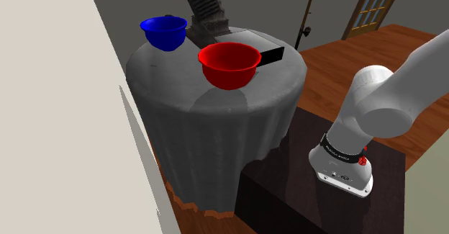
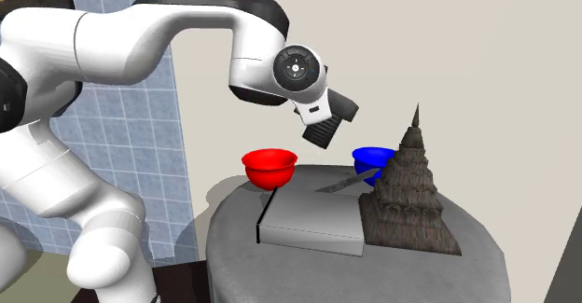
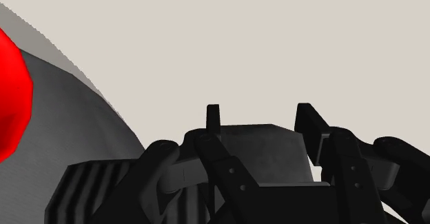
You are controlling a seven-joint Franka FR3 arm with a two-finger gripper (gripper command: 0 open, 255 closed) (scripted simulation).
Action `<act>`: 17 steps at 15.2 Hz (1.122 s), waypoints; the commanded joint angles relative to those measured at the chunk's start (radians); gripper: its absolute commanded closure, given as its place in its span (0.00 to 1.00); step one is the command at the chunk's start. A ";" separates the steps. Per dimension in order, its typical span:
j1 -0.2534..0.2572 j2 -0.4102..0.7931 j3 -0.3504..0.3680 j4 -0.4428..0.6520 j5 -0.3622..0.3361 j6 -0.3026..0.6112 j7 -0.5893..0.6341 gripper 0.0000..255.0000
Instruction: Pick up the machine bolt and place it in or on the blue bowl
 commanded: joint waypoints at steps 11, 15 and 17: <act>-0.006 0.457 -0.135 0.559 0.076 -0.205 0.078 1.00; -0.037 0.589 -0.157 0.721 0.124 -0.263 0.109 1.00; -0.035 0.582 -0.155 0.691 0.124 -0.255 0.085 1.00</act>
